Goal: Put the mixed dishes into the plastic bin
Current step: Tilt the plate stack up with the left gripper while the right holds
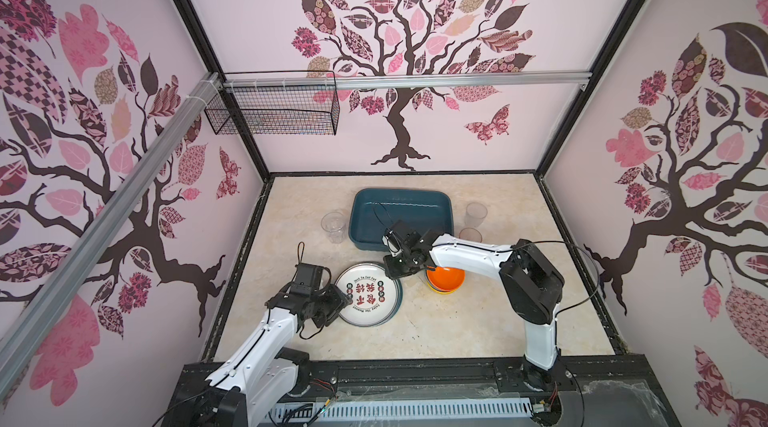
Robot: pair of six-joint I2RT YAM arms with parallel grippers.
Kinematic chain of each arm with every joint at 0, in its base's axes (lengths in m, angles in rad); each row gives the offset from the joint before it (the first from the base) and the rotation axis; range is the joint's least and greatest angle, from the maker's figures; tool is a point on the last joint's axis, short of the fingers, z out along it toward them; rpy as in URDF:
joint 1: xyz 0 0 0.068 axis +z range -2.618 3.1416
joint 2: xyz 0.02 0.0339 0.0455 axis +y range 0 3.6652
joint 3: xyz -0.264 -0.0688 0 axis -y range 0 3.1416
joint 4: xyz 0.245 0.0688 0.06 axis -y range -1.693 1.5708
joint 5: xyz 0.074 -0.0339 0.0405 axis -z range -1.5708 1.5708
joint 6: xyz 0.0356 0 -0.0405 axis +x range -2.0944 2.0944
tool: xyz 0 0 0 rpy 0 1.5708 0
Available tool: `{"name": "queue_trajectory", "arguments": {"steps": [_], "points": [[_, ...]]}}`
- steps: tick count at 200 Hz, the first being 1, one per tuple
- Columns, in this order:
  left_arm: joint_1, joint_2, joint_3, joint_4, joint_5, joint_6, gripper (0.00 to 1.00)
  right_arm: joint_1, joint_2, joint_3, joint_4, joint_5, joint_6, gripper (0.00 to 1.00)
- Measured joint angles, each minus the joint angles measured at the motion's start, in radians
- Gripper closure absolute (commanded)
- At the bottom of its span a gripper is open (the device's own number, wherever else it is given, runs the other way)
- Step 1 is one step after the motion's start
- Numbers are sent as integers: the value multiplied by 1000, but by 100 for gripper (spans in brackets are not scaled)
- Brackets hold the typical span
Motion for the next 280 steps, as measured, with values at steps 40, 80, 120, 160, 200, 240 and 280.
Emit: {"name": "queue_trajectory", "arguments": {"steps": [40, 80, 120, 160, 200, 240, 280], "points": [[0, -11, -12, -1, 0, -3, 50, 1, 13, -3, 11, -25, 0, 77], [0, -18, -17, -3, 0, -7, 49, 1, 13, -6, 13, -30, 0, 80], [0, -43, -17, -23, -9, -18, 44, 1, 16, -9, 16, -35, 0, 83], [0, -82, -17, -58, -29, -26, 43, 1, 26, -10, 32, -59, 0, 85], [0, -121, -17, -110, -54, -45, 46, 1, 28, -13, 47, -71, 1, 85], [0, -187, -16, -167, -86, -65, 53, 1, 28, -14, 49, -75, 1, 85], [0, -229, -8, -212, -115, -76, 61, 1, 28, -14, 51, -78, 1, 85]]}}
